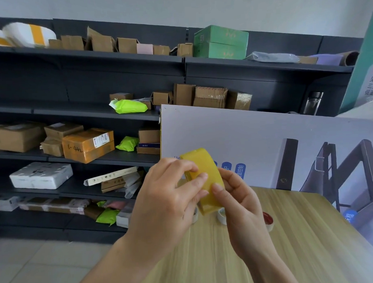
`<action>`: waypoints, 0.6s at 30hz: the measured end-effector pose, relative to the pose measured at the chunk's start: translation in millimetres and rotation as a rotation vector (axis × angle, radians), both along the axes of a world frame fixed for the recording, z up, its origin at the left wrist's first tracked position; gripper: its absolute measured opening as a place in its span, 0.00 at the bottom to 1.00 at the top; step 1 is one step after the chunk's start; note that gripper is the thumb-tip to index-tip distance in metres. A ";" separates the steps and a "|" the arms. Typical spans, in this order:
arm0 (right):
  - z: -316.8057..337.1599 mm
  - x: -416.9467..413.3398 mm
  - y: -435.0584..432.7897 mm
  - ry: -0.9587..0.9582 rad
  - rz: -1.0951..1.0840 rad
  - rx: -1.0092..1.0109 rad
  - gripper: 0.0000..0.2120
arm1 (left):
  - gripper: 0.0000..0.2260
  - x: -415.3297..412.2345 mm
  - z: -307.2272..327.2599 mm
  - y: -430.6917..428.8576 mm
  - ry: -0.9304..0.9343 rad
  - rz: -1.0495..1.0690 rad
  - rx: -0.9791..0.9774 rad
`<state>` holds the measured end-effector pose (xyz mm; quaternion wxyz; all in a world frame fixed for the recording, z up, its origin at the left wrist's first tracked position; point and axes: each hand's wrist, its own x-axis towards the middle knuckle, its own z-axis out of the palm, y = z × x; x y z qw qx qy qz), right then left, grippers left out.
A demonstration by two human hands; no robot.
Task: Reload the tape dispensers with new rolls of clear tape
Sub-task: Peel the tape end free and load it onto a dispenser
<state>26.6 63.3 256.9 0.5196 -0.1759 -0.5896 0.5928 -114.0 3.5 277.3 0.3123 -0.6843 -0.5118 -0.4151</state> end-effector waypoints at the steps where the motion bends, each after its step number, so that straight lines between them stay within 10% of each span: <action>1: -0.7 -0.3 -0.4 0.001 -0.004 0.008 0.13 | 0.10 0.0 -1.5 0.8 -0.021 -0.008 0.008; 18: -6.6 -2.4 -1.9 0.019 -0.024 0.021 0.14 | 0.15 -5.0 6.9 13.9 -0.249 -0.065 -0.046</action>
